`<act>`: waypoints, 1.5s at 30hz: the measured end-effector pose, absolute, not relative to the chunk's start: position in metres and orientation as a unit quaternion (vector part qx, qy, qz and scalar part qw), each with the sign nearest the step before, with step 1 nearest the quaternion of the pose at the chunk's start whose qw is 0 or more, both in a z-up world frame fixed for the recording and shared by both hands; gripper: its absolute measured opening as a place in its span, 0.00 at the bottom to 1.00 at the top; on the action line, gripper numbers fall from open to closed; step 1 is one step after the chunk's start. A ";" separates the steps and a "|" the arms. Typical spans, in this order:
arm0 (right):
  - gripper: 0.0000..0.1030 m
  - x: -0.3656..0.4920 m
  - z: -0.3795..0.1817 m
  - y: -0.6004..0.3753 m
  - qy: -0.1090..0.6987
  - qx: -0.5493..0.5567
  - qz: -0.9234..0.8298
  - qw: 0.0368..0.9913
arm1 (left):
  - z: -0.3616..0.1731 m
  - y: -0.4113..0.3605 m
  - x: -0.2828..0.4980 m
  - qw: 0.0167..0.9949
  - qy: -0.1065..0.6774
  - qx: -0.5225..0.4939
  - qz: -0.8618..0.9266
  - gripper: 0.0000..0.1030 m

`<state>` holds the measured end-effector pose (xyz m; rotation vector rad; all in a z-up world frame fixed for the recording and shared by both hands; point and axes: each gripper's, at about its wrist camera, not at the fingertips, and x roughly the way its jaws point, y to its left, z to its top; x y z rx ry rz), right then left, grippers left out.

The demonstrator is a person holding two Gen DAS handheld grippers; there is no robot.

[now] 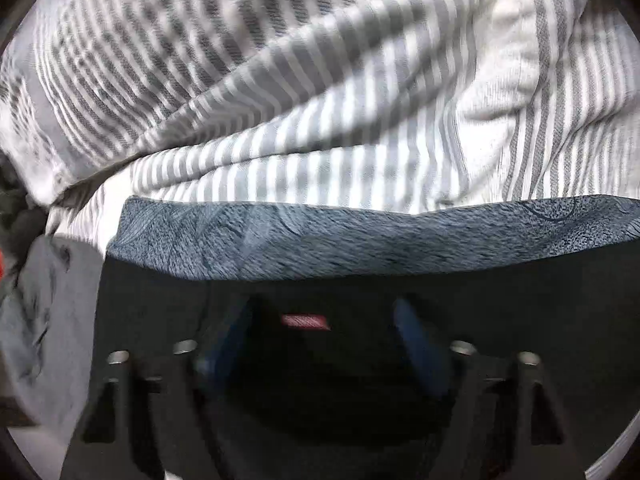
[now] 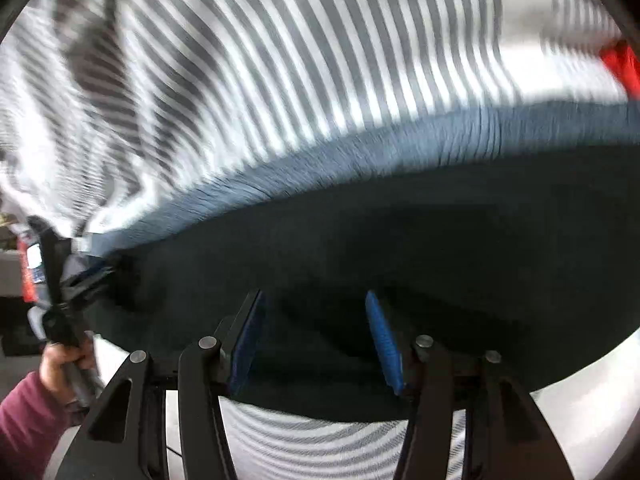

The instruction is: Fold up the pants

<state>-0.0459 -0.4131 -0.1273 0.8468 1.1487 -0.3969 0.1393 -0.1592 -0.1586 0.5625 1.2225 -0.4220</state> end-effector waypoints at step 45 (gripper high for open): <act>0.19 0.041 -0.154 -0.235 0.536 0.425 0.093 0.724 | -0.131 -0.083 0.138 0.758 0.553 0.255 -0.232 0.87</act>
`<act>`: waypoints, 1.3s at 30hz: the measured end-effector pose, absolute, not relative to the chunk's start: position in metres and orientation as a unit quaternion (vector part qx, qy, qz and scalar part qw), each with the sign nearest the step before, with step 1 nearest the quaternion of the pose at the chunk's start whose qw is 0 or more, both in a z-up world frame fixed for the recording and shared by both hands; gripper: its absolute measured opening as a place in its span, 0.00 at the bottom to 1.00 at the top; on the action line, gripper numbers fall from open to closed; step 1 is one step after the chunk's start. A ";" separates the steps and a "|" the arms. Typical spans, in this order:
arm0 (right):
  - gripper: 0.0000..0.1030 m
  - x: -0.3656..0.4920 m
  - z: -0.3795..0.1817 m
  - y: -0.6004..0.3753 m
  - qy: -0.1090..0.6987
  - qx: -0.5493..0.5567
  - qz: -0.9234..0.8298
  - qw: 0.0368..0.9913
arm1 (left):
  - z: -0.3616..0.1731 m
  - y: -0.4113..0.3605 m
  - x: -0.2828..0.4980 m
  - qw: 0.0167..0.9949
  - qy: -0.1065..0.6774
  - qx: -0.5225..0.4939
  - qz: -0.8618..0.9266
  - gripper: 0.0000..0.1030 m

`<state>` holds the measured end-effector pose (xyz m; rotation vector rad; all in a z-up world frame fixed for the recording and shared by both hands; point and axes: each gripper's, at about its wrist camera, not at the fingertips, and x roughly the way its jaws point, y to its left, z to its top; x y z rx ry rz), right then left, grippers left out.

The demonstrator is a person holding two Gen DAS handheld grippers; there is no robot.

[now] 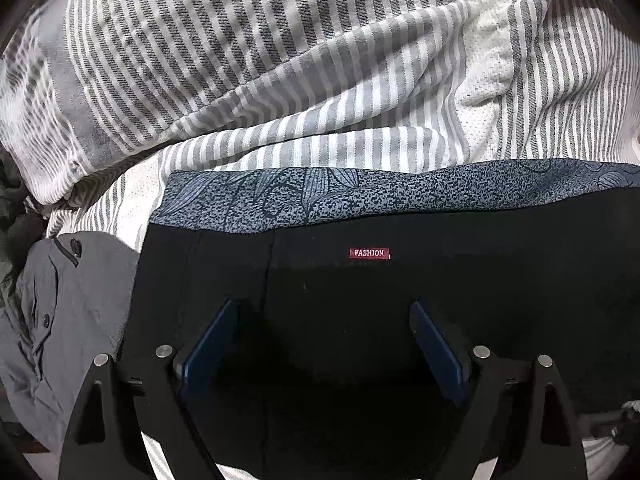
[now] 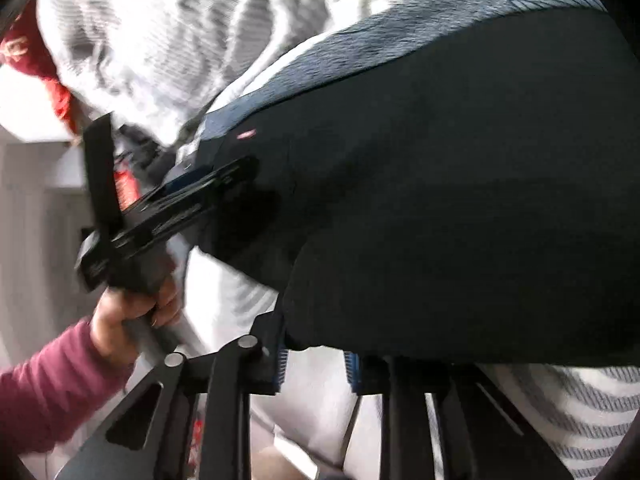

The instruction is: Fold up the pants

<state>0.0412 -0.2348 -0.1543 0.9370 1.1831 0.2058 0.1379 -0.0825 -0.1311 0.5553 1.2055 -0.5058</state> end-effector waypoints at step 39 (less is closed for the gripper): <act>0.06 -0.043 -0.108 -0.341 0.477 0.470 -0.123 0.732 | -0.099 -0.152 0.079 0.735 0.545 0.253 -0.314 0.95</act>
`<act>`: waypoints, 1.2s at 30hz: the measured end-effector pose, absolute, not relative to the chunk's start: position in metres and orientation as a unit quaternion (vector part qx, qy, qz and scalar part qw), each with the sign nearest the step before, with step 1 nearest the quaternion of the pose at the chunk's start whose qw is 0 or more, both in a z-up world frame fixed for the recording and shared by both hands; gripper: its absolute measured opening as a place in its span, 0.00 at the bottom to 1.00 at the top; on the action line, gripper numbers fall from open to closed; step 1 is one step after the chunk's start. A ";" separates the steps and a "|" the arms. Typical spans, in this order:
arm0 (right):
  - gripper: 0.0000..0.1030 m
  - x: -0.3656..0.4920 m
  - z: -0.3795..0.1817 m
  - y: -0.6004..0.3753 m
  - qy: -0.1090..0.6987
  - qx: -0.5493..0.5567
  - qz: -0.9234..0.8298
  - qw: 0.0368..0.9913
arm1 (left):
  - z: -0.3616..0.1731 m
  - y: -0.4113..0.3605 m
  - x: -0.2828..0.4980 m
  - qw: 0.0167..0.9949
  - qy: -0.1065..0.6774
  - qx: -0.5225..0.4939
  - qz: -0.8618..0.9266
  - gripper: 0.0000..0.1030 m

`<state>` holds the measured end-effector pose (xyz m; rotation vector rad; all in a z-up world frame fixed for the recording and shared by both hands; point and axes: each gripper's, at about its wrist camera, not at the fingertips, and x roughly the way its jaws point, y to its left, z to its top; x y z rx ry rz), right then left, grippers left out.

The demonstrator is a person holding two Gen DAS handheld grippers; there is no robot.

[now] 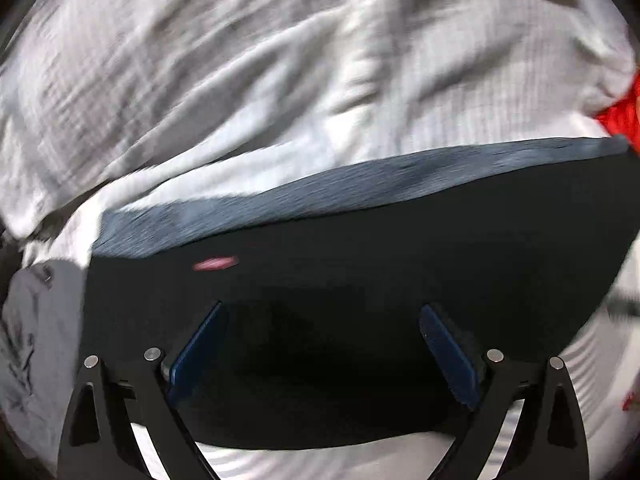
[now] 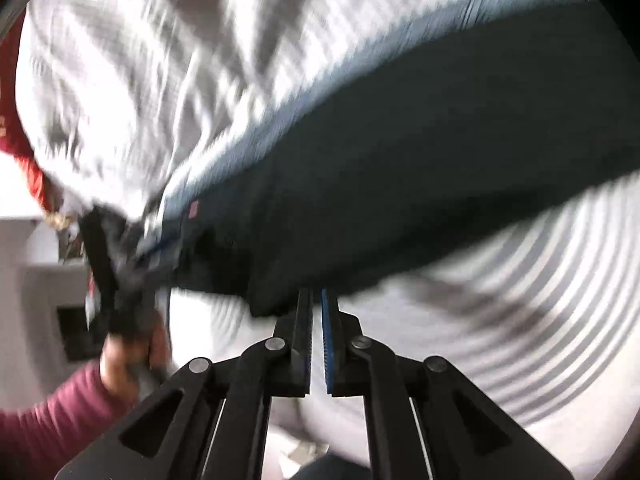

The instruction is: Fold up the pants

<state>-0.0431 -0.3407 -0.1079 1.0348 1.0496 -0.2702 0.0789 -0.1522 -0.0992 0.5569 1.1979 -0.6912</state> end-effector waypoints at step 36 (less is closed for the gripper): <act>0.48 -0.267 -0.097 -0.535 0.328 0.580 -0.313 0.677 | -0.082 -0.392 -0.048 0.701 0.570 0.243 -0.354 0.95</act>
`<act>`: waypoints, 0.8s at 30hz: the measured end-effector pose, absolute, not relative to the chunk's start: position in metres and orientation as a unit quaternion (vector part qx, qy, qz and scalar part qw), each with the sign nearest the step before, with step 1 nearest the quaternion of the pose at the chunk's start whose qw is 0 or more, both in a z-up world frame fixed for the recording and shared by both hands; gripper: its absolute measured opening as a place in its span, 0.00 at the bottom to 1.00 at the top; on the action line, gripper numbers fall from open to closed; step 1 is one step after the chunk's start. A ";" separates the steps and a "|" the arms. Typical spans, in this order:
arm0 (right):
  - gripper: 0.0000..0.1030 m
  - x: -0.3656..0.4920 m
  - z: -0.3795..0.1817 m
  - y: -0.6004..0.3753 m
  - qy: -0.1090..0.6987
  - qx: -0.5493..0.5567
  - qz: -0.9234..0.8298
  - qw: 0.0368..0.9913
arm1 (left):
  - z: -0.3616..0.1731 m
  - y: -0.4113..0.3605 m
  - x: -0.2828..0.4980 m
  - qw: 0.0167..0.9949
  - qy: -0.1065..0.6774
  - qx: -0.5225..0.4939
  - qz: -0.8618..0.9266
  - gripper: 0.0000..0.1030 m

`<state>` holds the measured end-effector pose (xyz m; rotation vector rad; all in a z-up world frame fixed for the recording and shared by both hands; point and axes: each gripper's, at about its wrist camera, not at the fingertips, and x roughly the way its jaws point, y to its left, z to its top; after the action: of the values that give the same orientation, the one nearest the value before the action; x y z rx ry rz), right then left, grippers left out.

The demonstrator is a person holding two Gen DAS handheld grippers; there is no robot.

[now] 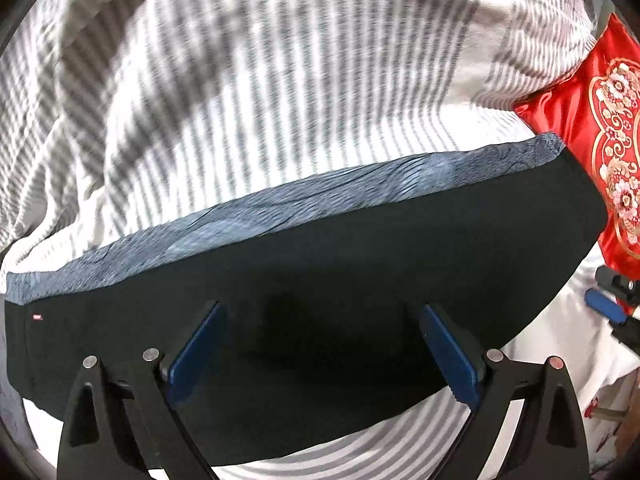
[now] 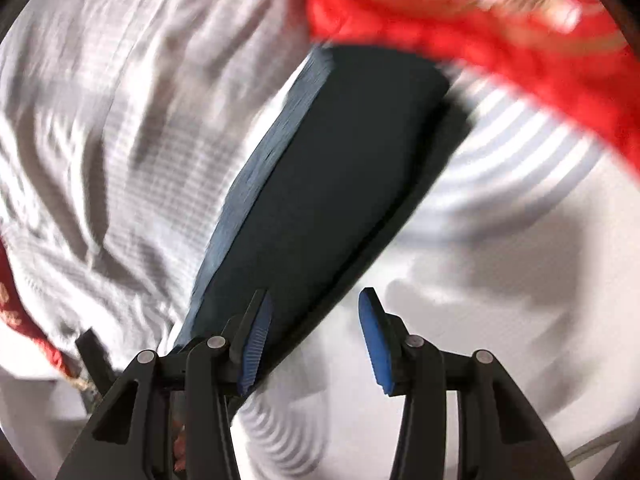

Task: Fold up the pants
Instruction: 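Smooth the folded trousers with the left gripper while the right gripper grasps the leg end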

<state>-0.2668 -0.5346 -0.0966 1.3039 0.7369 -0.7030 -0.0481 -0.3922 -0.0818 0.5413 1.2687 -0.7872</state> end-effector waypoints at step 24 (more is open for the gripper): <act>0.47 -0.308 -0.093 -0.596 0.308 0.579 -0.316 0.685 | -0.103 -0.492 -0.100 0.696 0.558 0.274 -0.359 0.95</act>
<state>-0.3075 -0.5964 -0.0933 1.2971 0.6899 -0.7083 -0.1003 -0.4920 -0.1029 0.6119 1.2442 -0.8002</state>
